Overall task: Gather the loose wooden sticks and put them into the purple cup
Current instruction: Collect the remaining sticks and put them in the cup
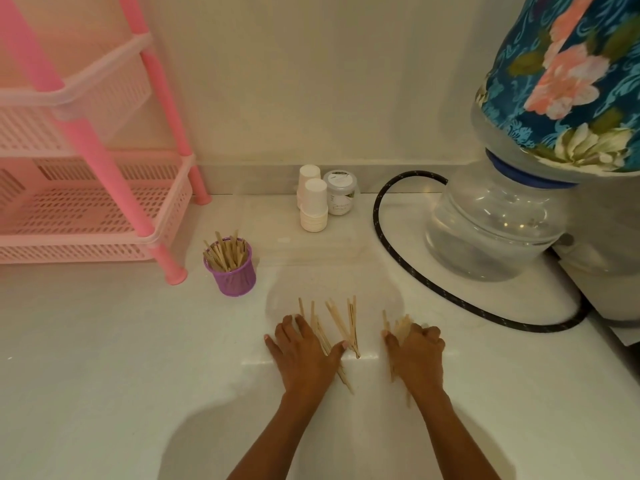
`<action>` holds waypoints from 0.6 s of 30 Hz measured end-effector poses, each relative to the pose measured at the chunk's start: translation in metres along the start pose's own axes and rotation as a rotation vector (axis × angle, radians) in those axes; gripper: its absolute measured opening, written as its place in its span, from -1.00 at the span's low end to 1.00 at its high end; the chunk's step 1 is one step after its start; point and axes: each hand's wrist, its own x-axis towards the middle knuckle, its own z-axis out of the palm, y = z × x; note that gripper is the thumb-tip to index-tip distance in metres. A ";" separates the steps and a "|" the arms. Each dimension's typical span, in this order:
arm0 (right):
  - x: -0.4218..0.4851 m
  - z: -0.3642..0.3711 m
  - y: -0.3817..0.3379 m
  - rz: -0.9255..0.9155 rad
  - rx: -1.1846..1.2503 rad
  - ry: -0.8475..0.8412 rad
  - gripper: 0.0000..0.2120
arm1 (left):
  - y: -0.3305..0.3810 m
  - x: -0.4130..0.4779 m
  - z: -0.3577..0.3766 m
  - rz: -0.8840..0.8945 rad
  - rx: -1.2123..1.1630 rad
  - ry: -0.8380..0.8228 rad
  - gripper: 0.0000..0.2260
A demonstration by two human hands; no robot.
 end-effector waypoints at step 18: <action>-0.015 0.043 -0.093 -0.216 -0.058 -0.143 -0.44 | -0.025 0.011 -0.021 -0.004 0.064 0.033 -0.49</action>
